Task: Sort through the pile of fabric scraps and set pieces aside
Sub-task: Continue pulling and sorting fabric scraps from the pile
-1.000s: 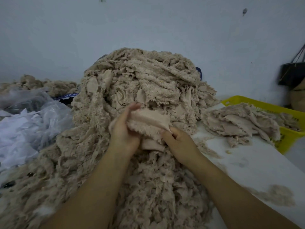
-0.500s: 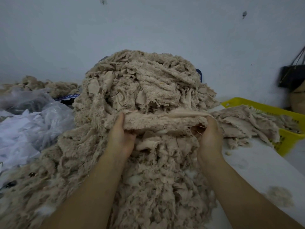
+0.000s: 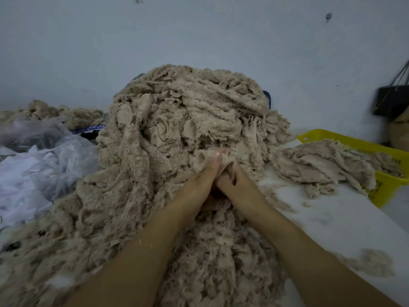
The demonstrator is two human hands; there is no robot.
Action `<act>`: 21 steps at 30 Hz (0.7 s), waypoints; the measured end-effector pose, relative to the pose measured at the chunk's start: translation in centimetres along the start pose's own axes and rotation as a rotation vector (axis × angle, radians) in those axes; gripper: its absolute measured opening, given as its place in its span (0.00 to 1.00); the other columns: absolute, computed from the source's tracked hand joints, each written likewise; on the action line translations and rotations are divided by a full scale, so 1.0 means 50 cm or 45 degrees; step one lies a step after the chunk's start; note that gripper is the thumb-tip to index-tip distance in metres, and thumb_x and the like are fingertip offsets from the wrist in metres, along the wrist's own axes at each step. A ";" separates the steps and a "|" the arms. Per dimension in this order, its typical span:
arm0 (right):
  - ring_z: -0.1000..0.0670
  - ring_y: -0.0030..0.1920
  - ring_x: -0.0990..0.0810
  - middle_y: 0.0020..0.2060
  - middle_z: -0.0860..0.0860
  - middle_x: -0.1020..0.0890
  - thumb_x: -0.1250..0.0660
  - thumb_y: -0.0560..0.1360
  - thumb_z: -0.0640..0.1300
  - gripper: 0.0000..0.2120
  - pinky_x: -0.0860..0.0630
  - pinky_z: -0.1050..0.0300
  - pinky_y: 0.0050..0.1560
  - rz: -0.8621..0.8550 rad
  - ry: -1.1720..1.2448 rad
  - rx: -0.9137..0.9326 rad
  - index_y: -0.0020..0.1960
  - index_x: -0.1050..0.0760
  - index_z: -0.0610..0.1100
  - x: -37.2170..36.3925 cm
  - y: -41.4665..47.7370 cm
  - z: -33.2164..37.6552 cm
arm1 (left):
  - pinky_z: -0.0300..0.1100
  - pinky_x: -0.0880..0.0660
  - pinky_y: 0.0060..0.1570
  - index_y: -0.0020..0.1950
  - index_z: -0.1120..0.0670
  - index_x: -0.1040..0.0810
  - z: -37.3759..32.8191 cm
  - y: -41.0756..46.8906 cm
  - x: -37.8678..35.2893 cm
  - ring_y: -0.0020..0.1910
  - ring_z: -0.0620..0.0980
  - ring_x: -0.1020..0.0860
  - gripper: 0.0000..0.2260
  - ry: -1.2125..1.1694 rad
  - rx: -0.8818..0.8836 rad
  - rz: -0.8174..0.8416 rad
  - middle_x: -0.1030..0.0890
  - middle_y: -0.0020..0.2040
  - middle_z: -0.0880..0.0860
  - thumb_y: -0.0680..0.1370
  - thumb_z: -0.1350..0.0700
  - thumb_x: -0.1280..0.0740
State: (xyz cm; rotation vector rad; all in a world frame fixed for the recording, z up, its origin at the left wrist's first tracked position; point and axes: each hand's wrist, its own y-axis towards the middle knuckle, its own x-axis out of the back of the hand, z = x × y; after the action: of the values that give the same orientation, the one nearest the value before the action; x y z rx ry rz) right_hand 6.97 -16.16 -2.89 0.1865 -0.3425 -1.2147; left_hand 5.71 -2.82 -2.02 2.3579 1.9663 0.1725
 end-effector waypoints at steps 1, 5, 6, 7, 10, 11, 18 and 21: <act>0.65 0.49 0.18 0.48 0.66 0.17 0.34 0.74 0.61 0.09 0.24 0.72 0.44 0.025 -0.054 0.039 0.54 0.25 0.65 0.001 -0.002 0.000 | 0.41 0.30 0.68 0.65 0.25 0.29 0.003 0.001 0.000 0.66 0.35 0.27 0.30 0.018 -0.003 0.035 0.23 0.62 0.32 0.64 0.19 0.38; 0.62 0.47 0.19 0.44 0.59 0.17 0.36 0.77 0.49 0.08 0.22 0.65 0.49 -0.039 -0.299 0.077 0.54 0.21 0.52 0.000 0.012 -0.010 | 0.29 0.32 0.63 0.77 0.37 0.38 0.010 0.009 -0.006 0.68 0.29 0.33 0.42 0.245 -0.134 0.151 0.31 0.66 0.28 0.66 0.23 0.34; 0.58 0.44 0.19 0.42 0.56 0.17 0.36 0.78 0.41 0.07 0.21 0.59 0.49 -0.101 -0.279 0.091 0.50 0.20 0.48 0.004 0.016 -0.007 | 0.31 0.32 0.64 0.76 0.38 0.37 0.012 0.011 -0.007 0.69 0.32 0.31 0.41 0.323 -0.150 0.149 0.29 0.67 0.30 0.67 0.25 0.34; 0.55 0.40 0.18 0.38 0.53 0.16 0.37 0.77 0.36 0.10 0.20 0.56 0.44 -0.271 -0.128 0.067 0.44 0.19 0.46 0.017 0.022 -0.004 | 0.33 0.31 0.64 0.76 0.39 0.36 0.016 0.012 -0.004 0.69 0.35 0.30 0.40 0.389 -0.170 0.141 0.28 0.68 0.33 0.68 0.26 0.33; 0.52 0.39 0.14 0.43 0.49 0.14 0.34 0.80 0.49 0.10 0.20 0.57 0.36 -0.968 0.801 0.013 0.54 0.20 0.43 0.109 0.024 0.013 | 0.40 0.30 0.64 0.77 0.38 0.40 0.023 0.010 0.012 0.69 0.41 0.30 0.38 0.571 -0.114 0.100 0.35 0.76 0.41 0.70 0.27 0.34; 0.52 0.43 0.14 0.50 0.47 0.15 0.36 0.80 0.55 0.19 0.19 0.59 0.38 -1.065 1.026 0.023 0.62 0.24 0.42 0.132 0.022 0.006 | 0.39 0.29 0.60 0.78 0.38 0.41 0.025 0.011 0.019 0.65 0.41 0.27 0.37 0.668 -0.057 0.056 0.36 0.76 0.43 0.72 0.29 0.34; 0.54 0.36 0.16 0.36 0.52 0.16 0.38 0.80 0.48 0.10 0.20 0.60 0.38 -0.580 0.069 -0.366 0.49 0.20 0.44 0.060 0.022 -0.041 | 0.38 0.27 0.43 0.45 0.52 0.20 0.036 0.035 0.035 0.47 0.50 0.22 0.07 1.093 0.095 -0.245 0.22 0.54 0.54 0.81 0.53 0.33; 0.61 0.42 0.20 0.41 0.58 0.18 0.36 0.79 0.55 0.05 0.25 0.68 0.42 -0.187 -0.534 -0.181 0.48 0.23 0.56 0.034 0.015 -0.044 | 0.35 0.32 0.30 0.42 0.49 0.25 0.031 0.032 0.043 0.36 0.44 0.24 0.10 1.032 0.075 -0.376 0.21 0.40 0.48 0.83 0.52 0.37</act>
State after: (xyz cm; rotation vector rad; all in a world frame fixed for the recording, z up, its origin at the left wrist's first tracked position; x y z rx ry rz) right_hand 8.91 -17.57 -4.46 -0.1734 -0.6123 -1.4171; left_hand 7.87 -0.95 -3.27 2.1696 2.6205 1.2236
